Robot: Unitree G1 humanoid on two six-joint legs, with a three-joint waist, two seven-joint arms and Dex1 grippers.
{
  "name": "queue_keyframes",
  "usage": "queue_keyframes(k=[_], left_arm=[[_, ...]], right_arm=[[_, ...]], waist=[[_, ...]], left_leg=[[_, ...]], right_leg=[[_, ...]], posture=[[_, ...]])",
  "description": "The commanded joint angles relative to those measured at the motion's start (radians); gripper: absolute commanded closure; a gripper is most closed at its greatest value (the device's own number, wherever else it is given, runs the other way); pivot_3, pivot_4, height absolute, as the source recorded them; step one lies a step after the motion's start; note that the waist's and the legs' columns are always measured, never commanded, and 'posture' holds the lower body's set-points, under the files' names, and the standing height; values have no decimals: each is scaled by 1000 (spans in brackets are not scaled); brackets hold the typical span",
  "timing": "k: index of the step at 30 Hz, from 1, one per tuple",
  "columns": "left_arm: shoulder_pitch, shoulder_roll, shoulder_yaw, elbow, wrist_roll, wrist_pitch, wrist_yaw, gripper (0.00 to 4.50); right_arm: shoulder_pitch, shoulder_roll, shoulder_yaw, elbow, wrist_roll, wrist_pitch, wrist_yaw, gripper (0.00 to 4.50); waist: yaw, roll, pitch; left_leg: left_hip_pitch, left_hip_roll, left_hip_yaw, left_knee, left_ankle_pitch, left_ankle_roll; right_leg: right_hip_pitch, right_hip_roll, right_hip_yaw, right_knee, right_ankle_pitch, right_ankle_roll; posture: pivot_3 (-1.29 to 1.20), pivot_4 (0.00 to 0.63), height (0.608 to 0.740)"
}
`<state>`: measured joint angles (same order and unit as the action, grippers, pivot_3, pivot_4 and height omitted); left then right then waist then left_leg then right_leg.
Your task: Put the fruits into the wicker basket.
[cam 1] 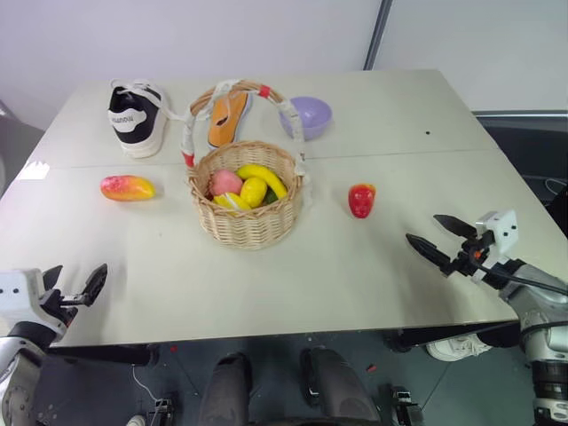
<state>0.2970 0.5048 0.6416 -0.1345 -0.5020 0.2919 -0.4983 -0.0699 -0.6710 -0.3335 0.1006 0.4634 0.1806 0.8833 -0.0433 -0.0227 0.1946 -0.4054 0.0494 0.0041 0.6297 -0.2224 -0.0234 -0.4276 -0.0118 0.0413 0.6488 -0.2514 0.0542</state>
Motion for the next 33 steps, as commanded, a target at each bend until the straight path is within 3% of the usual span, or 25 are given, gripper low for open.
queue_keyframes(k=[1, 9, 18, 21, 23, 33], left_arm=[[6, 10, 7, -40, -2, -12, -6, 0], [-27, 29, -2, -47, 8, 7, 11, 0], [-215, 265, -143, 106, 281, -117, 12, 0], [-403, 396, -304, 296, 458, -261, -15, 0], [-523, 434, -399, 426, 533, -329, -30, 0], [-936, 398, -667, 931, 702, -561, -101, 0]], right_arm=[[-15, -13, -25, -28, 4, -17, -4, 39], [-31, -4, -1, -52, -8, -15, -10, 39], [-21, -23, 31, -269, 70, 117, 0, 39], [-25, -84, 61, -510, 251, 325, 17, 39], [-45, -108, 81, -621, 336, 411, 2, 39], [-148, -69, 181, -770, 420, 504, -112, 39]], waist=[[0, 0, 0], [1, 0, 0], [2, 0, 0], [7, 0, 1], [10, 0, 1], [9, -3, 0]], left_leg=[[0, 0, 0, 0, 0, 0], [0, 0, 0, 0, 0, 0], [0, 0, 0, -1, 0, 0], [-1, 0, 2, -2, 0, 0], [-2, 0, 2, -2, 0, 0], [-3, 0, 4, -1, 0, 1]], right_leg=[[0, 0, 0, 0, 0, 0], [0, 0, 0, 0, 0, 0], [0, 0, 0, 0, 0, 0], [-2, -1, 0, 0, 2, -2], [-3, 0, 0, 1, 1, -2], [-4, -1, -1, 0, 4, 2]], posture=[[0, 150, 740], [0, 150, 740], [0, 150, 740], [0, 150, 740], [0, 150, 740], [0, 150, 740]])
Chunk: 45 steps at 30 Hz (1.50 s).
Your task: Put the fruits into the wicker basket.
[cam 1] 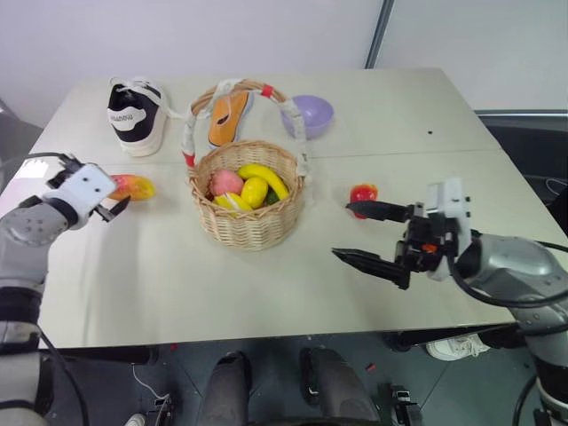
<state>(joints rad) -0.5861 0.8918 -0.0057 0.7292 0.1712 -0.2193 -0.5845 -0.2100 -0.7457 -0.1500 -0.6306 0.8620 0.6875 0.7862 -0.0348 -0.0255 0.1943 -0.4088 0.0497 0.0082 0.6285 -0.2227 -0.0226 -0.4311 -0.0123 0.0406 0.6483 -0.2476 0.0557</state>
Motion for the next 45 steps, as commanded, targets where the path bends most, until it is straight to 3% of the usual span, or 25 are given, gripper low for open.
queue_keyframes(k=[1, 11, 14, 16, 18, 24, 27, 31, 34, 37, 40, 45], left_arm=[[-73, 11, -35, 96, 40, -67, -18, 0], [-229, -19, -121, 332, 118, -124, 3, 0], [-241, -22, -124, 360, 123, -146, 26, 842], [-243, -18, -126, 372, 129, -154, 46, 1862], [-240, -11, -124, 379, 132, -155, 59, 2524], [-182, 27, -46, 320, 60, -183, 96, 2524], [-55, 47, 122, 103, -182, -120, -77, 2524], [234, 76, 333, -406, -534, 179, -298, 2524], [436, 82, 420, -800, -774, 434, -367, 2524], [478, 76, 415, -1105, -976, 638, -292, 2524], [368, 20, 301, -1227, -989, 720, -171, 2524], [138, -122, 54, -1169, -779, 747, -31, 2524]], right_arm=[[-8, 7, 0, -41, 21, -3, -18, 39], [-8, 27, 24, -46, 6, -27, -36, 39], [-17, 32, 30, -45, 3, -32, -42, 0], [-17, 31, 31, -45, 2, -35, -43, 0], [-16, 30, 31, -46, 2, -37, -44, 0], [-25, 30, 37, -43, -5, -40, -44, 0], [-27, 25, 32, -42, -10, -42, -39, 0], [-35, 11, 22, -15, -22, -50, -16, 0], [-54, 0, 21, 20, -39, -58, 8, 0], [-79, -7, 25, 54, -55, -70, 31, 0], [-99, -4, 31, 71, -66, -73, 43, 0], [-114, 4, 36, 75, -73, -70, 36, 0]], waist=[[-1, -1, 0], [0, -1, 0], [-1, -1, 0], [-1, -1, 0], [-1, -1, 0], [-6, -1, 0], [-9, -1, 0], [-9, -1, 0], [-6, -1, 0], [6, -1, 0], [21, -1, -1], [21, -1, -1]], left_leg=[[0, 0, 0, 0, 0, 0], [0, 0, 0, 1, 0, 0], [0, 0, 0, 1, 0, 0], [0, 0, 0, 1, 0, 0], [0, 0, -1, 1, 0, 0], [0, 0, 0, 1, 0, 0], [0, 1, -1, 1, 0, 0], [0, 2, 0, 0, 0, 0], [1, 3, 0, 1, 0, 0], [1, 3, 1, 2, 0, 0], [3, 1, 4, 4, 0, 0], [3, 0, 4, 4, 0, 0]], right_leg=[[0, 0, 0, 0, 0, 0], [0, 1, 0, 2, 0, 1], [0, 1, 0, 2, 1, 2], [0, 1, 0, 2, 1, 2], [0, 1, 0, 2, 1, 2], [0, 1, 0, 2, 1, 2], [0, 1, 0, 3, 1, 2], [-1, 0, 0, 3, 1, 2], [0, -2, 1, 3, 1, 1], [2, -3, 0, 3, -1, -2], [3, -4, 0, 3, -2, 0], [5, -1, 1, 2, -1, 3]], posture=[[0, 150, 740], [0, 150, 740], [0, 150, 740], [0, 150, 740], [0, 150, 740], [0, 150, 740], [0, 150, 740], [0, 150, 740], [0, 150, 740], [0, 150, 740], [0, 150, 740], [0, 150, 740]])
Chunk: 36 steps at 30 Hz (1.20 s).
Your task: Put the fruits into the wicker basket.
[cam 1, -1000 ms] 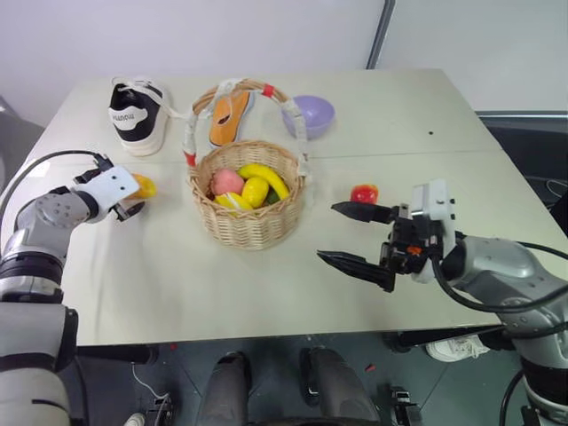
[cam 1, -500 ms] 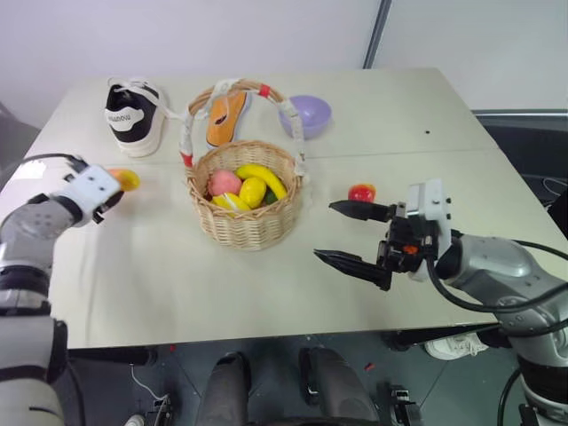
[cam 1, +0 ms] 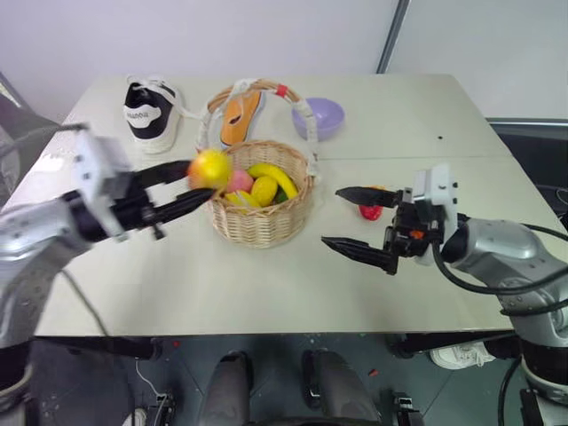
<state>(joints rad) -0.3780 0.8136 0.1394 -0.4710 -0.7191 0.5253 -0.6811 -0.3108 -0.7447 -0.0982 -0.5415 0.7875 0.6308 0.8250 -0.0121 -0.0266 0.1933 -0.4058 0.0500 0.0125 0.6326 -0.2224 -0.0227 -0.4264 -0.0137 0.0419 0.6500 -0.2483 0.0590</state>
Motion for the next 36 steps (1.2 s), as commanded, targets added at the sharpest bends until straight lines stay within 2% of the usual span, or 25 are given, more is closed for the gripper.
queue_keyframes(k=[1, 5, 6, 7, 9, 10, 14, 20, 28, 36], left_arm=[[-98, -67, -128, 66, 163, -11, 79, 2524], [-157, -129, -208, 172, 284, -52, 80, 2524], [-163, -143, -215, 185, 290, -59, 69, 1718], [-165, -158, -212, 195, 292, -66, 60, 1410], [-154, -168, -204, 207, 303, -98, 27, 412], [-137, -185, -171, 202, 264, -107, 7, 37], [-74, -217, -67, 189, 138, -111, -74, 37], [76, -156, -27, 94, 9, 6, -170, 37], [149, -175, -22, 3, -17, 50, -116, 37], [176, -190, -20, -33, -26, 54, -74, 37]], right_arm=[[-11, 4, -19, -17, 2, -11, -8, 0], [7, 8, -37, -24, 5, 1, -46, 0], [14, 14, -44, -23, 2, 7, -72, 0], [24, 27, -38, -5, -46, -9, -115, 0], [39, 51, -23, 37, -128, -31, -185, 0], [39, 75, -15, 70, -172, -47, -229, 0], [8, 156, 4, 199, -291, -79, -341, 0], [-84, 251, 19, 455, -438, -140, -454, 0], [-143, 311, 50, 611, -506, -173, -443, 0], [-150, 320, 53, 664, -577, -196, -463, 0]], waist=[[-5, 0, 0], [-8, 0, 0], [-8, 0, 0], [-7, 0, 0], [-6, 0, 0], [-6, 0, 0], [-9, 0, 0], [-9, 0, 0], [-7, 0, 0], [-8, 0, 0]], left_leg=[[0, 0, 0, 0, 0, 0], [0, 1, 0, -1, 0, 1], [0, 1, 0, -2, 0, 1], [0, 1, 0, -2, 0, 1], [0, 1, -1, -2, 0, 1], [-1, 1, 0, -1, 0, 1], [-1, 1, 1, 0, 0, 1], [0, 1, 2, -1, 0, 1], [-1, 1, 3, -1, 0, 1], [0, 1, 3, -1, 0, 1]], right_leg=[[0, 0, 0, 0, 2, 1], [-2, 3, 1, 0, 2, 2], [-2, 3, 1, 0, 2, 2], [-2, 3, 1, 0, 2, 2], [-3, 3, 1, 0, 2, 2], [-3, 3, 1, 0, 2, 2], [-3, 2, 3, 0, 2, 1], [-3, 2, 3, 1, 2, 1], [-4, 2, 4, 1, 2, 1], [-4, 2, 4, 1, 2, 1]], posture=[[0, 150, 740], [0, 150, 740], [0, 150, 740], [0, 150, 740], [0, 150, 740], [0, 150, 740], [0, 150, 740], [0, 150, 740], [0, 150, 740], [0, 150, 740]])
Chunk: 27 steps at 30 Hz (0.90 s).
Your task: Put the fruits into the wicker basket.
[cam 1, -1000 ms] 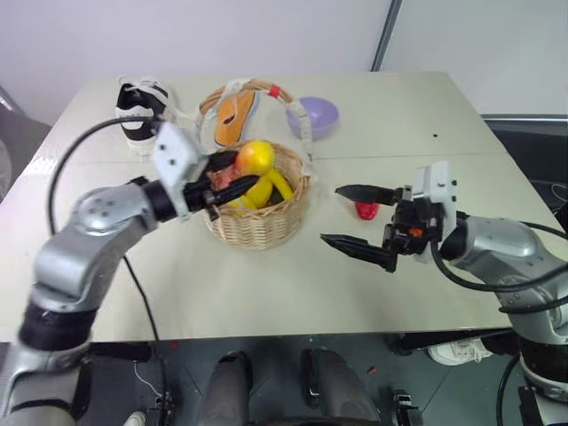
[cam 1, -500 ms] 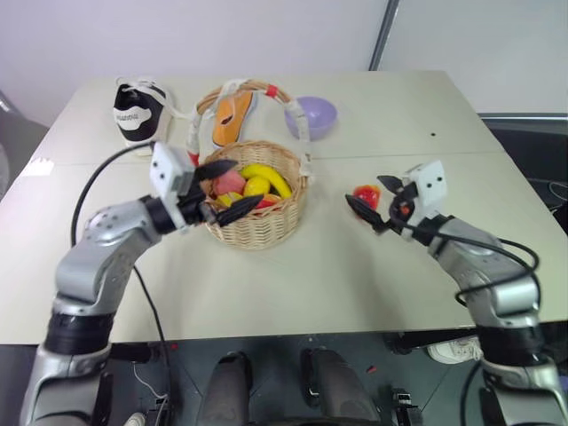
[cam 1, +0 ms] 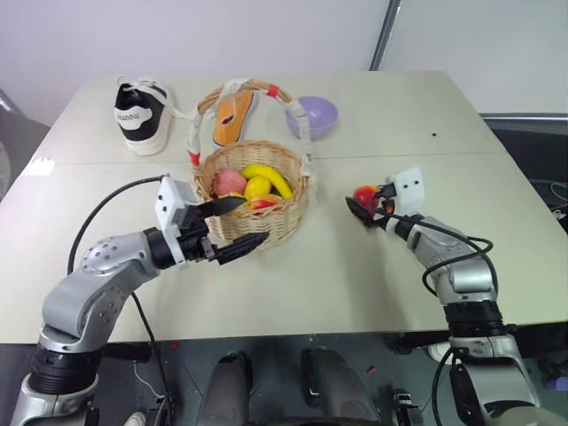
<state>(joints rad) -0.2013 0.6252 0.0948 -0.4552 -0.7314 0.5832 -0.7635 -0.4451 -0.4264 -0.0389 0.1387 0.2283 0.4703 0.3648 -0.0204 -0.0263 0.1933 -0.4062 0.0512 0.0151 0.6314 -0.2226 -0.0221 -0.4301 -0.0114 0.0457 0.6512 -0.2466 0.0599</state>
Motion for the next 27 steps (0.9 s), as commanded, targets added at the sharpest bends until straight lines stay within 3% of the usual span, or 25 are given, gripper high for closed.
queue_keyframes(k=[1, 4, 5, 7, 8, 9, 16, 19, 21, 23, 27], left_arm=[[-2, -2, 22, -47, -13, -6, 9, 37], [-8, -4, 19, -40, -11, -9, 10, 37], [-10, -5, 19, -38, -11, -10, 10, 0], [-10, -2, 24, -28, -8, -15, 5, 0], [-8, -1, 28, -24, -5, -18, 4, 0], [-4, 1, 36, -18, -4, -21, 4, 0], [67, 40, 148, 19, 14, -56, -4, 0], [138, 65, 249, 38, 4, -82, -31, 0], [174, 74, 289, 48, 1, -97, -50, 0], [187, 74, 306, 62, -1, -102, -56, 0], [186, 59, 305, 60, -3, -105, -40, 0]], right_arm=[[-15, 6, -10, -15, -20, -38, -2, 0], [-8, 9, -19, -21, -21, -44, 3, 0], [-5, 9, -23, -27, -19, -45, 5, 533], [3, 9, -35, -60, -8, -43, 6, 1193], [6, 8, -40, -78, -2, -39, 8, 1865], [11, 5, -42, -99, 1, -29, 12, 2142], [77, -92, -42, -302, 23, -20, 130, 2142], [112, -183, -44, -532, 197, 33, 329, 2142], [92, -205, -30, -643, 319, 119, 388, 2142], [30, -169, 32, -682, 347, 177, 362, 2142], [-119, -3, 166, -623, 244, 235, 181, 2142]], waist=[[0, 0, 0], [0, 0, 0], [0, 0, 0], [0, 0, 0], [0, 0, 0], [0, 0, 0], [0, 0, 0], [-1, 1, 0], [-10, 1, 1], [-16, 0, 0], [-25, 0, 0]], left_leg=[[0, 0, 0, 0, 0, 0], [0, 0, 0, 0, 0, 0], [0, 0, 0, 0, 0, 0], [0, 0, 0, 0, 0, 0], [0, 0, 0, 0, 0, 0], [0, 0, 0, 0, 0, 0], [0, 0, 0, 0, 0, 0], [0, 0, 1, -1, 0, 0], [0, 1, 1, -1, 0, 0], [1, 2, 1, -2, 0, 0], [2, 2, 1, 0, 0, 0]], right_leg=[[0, 0, 0, 0, 0, 0], [0, 0, 0, 0, 0, 0], [0, 0, 0, 0, 0, 0], [0, 0, 0, 0, 0, 0], [0, 0, 0, 0, 0, 0], [0, 0, 0, 0, 0, 0], [-1, 0, 0, 0, -2, -3], [-1, 0, 0, -1, -2, -3], [-2, 0, 1, -1, -2, -2], [-1, 0, 0, 0, -3, -1], [0, 0, 0, 0, -2, -3]], posture=[[0, 150, 740], [0, 150, 740], [0, 150, 740], [0, 150, 740], [0, 150, 740], [0, 150, 740], [0, 150, 740], [0, 150, 740], [0, 150, 740], [0, 150, 740], [0, 150, 740]])
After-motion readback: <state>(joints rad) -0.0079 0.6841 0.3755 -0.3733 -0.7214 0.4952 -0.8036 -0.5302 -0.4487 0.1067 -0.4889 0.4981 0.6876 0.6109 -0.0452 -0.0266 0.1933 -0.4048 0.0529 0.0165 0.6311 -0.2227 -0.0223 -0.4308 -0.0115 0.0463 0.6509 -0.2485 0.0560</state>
